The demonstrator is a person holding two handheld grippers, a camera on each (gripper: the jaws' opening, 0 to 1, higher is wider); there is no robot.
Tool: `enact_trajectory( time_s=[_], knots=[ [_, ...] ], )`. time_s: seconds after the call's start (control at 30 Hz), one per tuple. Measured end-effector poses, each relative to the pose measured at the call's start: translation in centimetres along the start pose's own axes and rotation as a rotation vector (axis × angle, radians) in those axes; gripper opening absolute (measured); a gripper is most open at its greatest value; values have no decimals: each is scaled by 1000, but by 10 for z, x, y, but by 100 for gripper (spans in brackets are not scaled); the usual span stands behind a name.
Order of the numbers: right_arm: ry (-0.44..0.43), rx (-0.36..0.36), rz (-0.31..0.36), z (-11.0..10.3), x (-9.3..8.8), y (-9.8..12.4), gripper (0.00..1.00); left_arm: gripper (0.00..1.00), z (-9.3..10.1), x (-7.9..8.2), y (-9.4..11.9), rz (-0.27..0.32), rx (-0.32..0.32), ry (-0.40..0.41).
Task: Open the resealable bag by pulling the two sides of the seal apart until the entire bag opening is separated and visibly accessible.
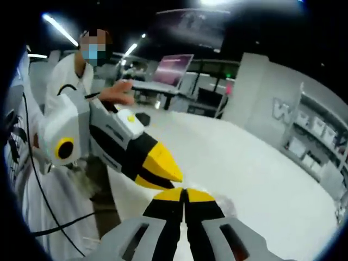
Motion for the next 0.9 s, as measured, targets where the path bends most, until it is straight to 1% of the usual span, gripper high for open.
enact_trajectory(
  time_s=[0.13,0.2,0.4,0.5,0.63,0.77,0.9],
  knots=[
    [4,5,-1,-2,2,0,0,11,0,0,-1,7,-7,-20],
    [7,7,-3,-2,2,-1,0,11,-7,1,1,4,-10,-28],
    [8,7,-3,-1,3,0,0,11,-4,5,2,19,-32,-43],
    [10,8,-4,-2,3,0,0,11,-6,4,0,19,-31,-51],
    [13,9,-6,-2,2,1,0,11,-11,4,0,21,-14,-61],
    [19,13,-14,-3,2,2,0,11,-8,5,-1,29,-30,-99],
    [21,11,-12,-2,1,3,0,11,-8,5,-1,40,-35,-110]
  ],
)
Point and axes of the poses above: the point that each gripper's makers call its tool centre point, and the gripper's own axes: y roughly backward along the fingers, z roughly to its right, x roughly out of its top, the point moved 3 cm from there along y, roughly backward along the fingers, and after that the axes turned 12 degrees about x, right-handed, at the moved point
